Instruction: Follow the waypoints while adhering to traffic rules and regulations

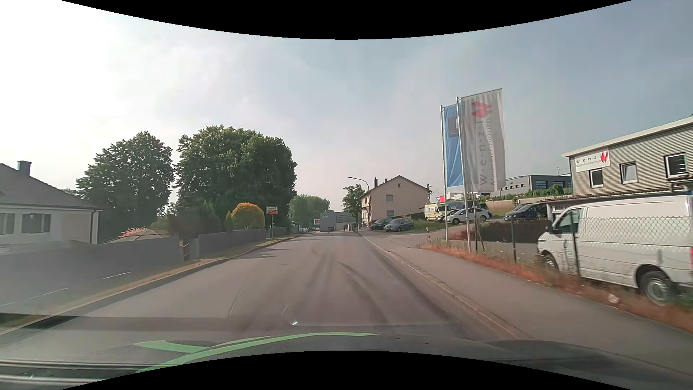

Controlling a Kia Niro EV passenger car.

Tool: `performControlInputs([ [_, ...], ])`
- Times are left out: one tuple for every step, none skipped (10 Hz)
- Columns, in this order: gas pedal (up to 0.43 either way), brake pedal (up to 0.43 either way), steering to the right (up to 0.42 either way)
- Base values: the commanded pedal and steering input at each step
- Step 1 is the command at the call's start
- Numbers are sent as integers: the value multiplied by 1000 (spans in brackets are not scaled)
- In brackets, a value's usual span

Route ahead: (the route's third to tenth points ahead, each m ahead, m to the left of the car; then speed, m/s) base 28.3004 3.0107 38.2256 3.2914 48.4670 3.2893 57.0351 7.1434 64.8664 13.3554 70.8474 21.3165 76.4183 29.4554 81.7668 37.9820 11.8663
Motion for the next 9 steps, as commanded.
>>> performControlInputs([
  [79, 0, 2],
  [79, 0, 2],
  [79, 0, 2],
  [79, 0, 1],
  [79, 0, 0],
  [79, 0, 0],
  [79, 0, 0],
  [79, 0, 0],
  [79, 0, 0],
])
